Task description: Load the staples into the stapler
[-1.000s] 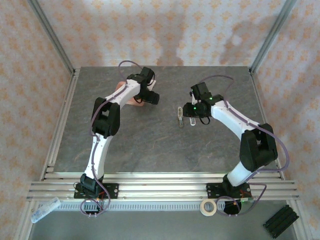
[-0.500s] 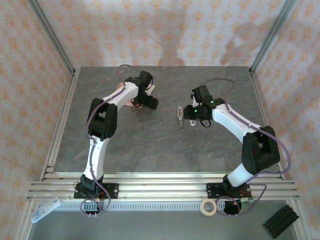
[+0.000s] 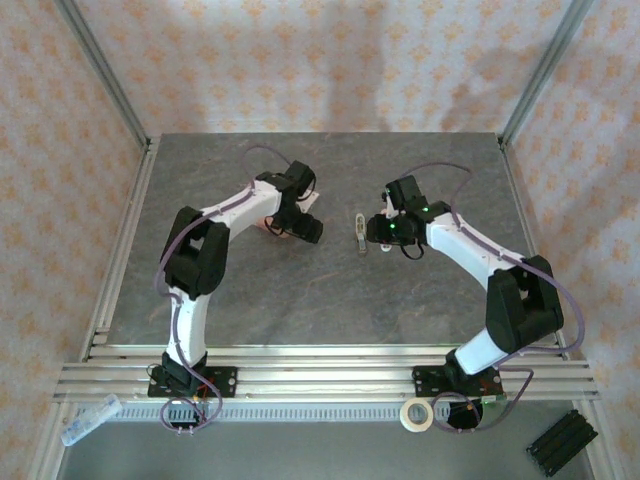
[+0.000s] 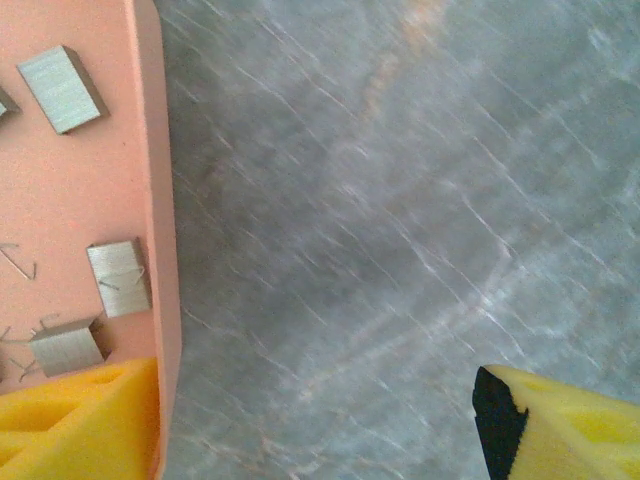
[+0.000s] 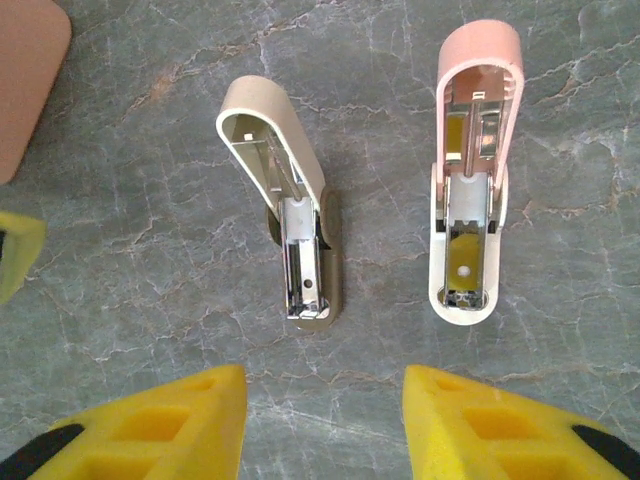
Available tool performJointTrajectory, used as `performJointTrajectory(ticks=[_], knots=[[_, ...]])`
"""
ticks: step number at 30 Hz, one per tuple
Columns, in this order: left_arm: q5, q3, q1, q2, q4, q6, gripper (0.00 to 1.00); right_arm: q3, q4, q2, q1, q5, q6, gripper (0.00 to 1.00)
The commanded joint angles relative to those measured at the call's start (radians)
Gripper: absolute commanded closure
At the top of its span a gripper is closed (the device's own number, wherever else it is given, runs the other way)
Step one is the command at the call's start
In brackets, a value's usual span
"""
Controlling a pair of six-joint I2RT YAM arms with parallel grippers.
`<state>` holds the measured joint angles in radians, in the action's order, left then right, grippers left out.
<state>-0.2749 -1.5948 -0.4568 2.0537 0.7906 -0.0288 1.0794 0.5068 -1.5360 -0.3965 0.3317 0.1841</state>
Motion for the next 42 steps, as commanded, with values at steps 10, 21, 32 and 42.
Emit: performJointTrajectory(ticks=[10,21,32,42], knots=[[-0.044,0.208,-0.124,-0.197,-0.119,-0.112,0.2,-0.01,-0.024,0.044,-0.015,0.023,0.017,0.55],[-0.052,0.333,-0.2,-0.284,-0.212,-0.196,0.2,0.016,-0.017,0.05,-0.052,0.032,0.01,0.56],[-0.025,0.379,-0.227,-0.39,-0.251,-0.219,0.21,0.062,0.001,0.041,-0.083,0.033,0.008,0.56],[0.108,0.544,-0.143,-0.615,-0.343,-0.265,0.17,0.168,0.055,-0.007,-0.137,0.017,-0.02,0.57]])
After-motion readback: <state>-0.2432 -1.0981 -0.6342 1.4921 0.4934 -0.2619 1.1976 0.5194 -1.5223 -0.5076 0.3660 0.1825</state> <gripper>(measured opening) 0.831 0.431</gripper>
